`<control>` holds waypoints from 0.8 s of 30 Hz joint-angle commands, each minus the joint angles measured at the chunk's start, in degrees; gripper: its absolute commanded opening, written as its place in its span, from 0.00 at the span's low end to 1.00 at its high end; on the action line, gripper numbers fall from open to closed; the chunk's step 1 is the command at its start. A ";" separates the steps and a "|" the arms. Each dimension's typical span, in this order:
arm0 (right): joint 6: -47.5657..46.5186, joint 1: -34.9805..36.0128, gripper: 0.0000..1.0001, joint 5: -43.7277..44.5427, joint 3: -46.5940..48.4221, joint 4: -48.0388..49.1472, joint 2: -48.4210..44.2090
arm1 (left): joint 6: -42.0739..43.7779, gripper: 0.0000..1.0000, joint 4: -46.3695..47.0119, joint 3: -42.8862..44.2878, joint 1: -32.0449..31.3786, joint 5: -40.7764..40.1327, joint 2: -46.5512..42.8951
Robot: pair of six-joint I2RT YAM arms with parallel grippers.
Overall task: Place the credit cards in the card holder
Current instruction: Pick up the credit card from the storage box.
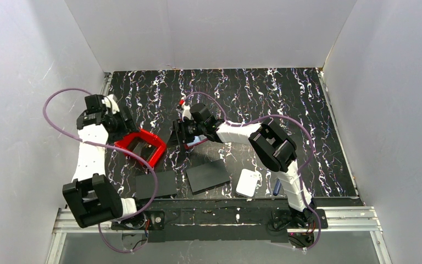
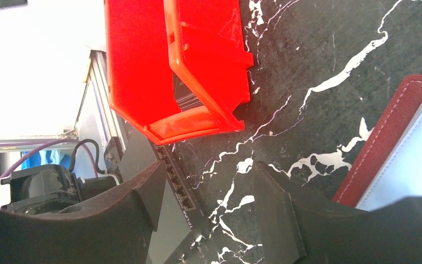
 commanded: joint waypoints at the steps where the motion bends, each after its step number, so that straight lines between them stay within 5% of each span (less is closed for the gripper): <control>1: -0.10 -0.23 0.67 -2.04 -0.89 4.26 -2.96 | 9.13 0.79 0.07 -0.07 -2.76 9.41 3.99; 10: 16.51 1.71 0.67 -4.19 -0.89 16.71 2.52 | 10.44 0.84 3.01 1.17 -6.61 7.95 12.94; 21: 30.08 5.39 0.64 0.74 0.82 22.01 10.34 | 10.75 0.88 11.45 -5.45 -6.78 7.95 13.42; 24: 30.40 5.56 0.61 3.47 0.59 20.57 10.61 | 8.09 0.96 14.48 -8.04 -6.81 9.51 10.97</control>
